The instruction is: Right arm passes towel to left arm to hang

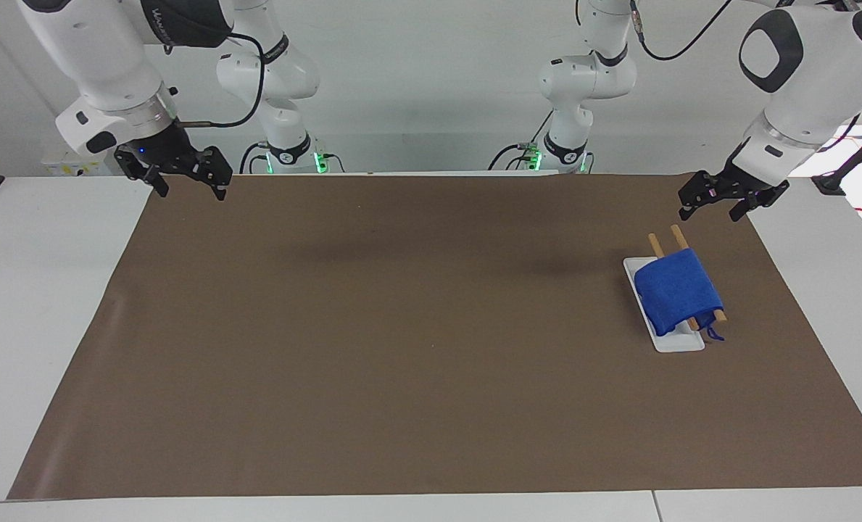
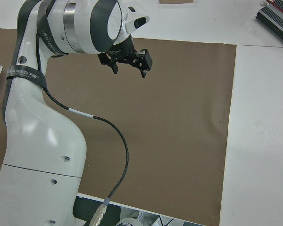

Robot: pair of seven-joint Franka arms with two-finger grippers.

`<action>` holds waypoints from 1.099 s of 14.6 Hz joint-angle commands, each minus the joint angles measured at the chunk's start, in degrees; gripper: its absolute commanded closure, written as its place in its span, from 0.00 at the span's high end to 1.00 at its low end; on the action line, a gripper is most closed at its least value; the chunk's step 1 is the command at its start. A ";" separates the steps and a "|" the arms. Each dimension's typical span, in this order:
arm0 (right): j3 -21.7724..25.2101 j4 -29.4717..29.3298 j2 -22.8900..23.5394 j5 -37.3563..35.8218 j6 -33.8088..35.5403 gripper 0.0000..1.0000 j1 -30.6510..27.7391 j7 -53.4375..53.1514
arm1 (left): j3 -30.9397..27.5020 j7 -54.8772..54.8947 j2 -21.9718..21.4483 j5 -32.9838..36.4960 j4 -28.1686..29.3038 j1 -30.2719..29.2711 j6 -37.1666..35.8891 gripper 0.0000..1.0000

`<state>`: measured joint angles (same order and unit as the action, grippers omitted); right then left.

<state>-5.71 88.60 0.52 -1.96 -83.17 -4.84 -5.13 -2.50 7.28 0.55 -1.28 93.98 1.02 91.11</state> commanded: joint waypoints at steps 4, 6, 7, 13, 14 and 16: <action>-0.36 1.40 -1.23 -0.42 -0.15 1.00 -0.61 1.44 | 0.39 0.81 -2.22 0.75 0.94 -0.66 -1.81 1.00; -0.36 1.40 -1.23 -0.42 -0.76 1.00 -0.35 1.53 | 0.39 0.64 -2.57 0.75 1.20 -0.66 -1.64 1.00; -0.36 1.40 -1.23 -0.50 -0.50 1.00 -0.44 1.62 | 0.39 0.29 -2.57 0.75 1.29 -0.75 -1.46 1.00; -0.27 1.23 -1.23 -0.42 -0.50 1.00 -0.96 4.17 | 0.39 0.54 -2.75 0.57 1.03 -1.01 -0.67 1.00; -0.27 1.23 -1.23 -0.42 -0.59 1.00 -1.05 4.25 | 0.39 0.55 -2.92 0.57 0.94 -1.02 -0.67 1.00; -0.27 1.23 -1.23 -0.42 -0.50 1.00 -1.05 4.25 | 0.39 0.20 -3.10 0.57 1.12 -0.58 -0.84 1.00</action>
<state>-5.48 88.60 0.48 -1.96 -83.21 -4.93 -2.76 -2.49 7.25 -1.22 -1.27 94.12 0.42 90.19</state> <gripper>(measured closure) 0.000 0.000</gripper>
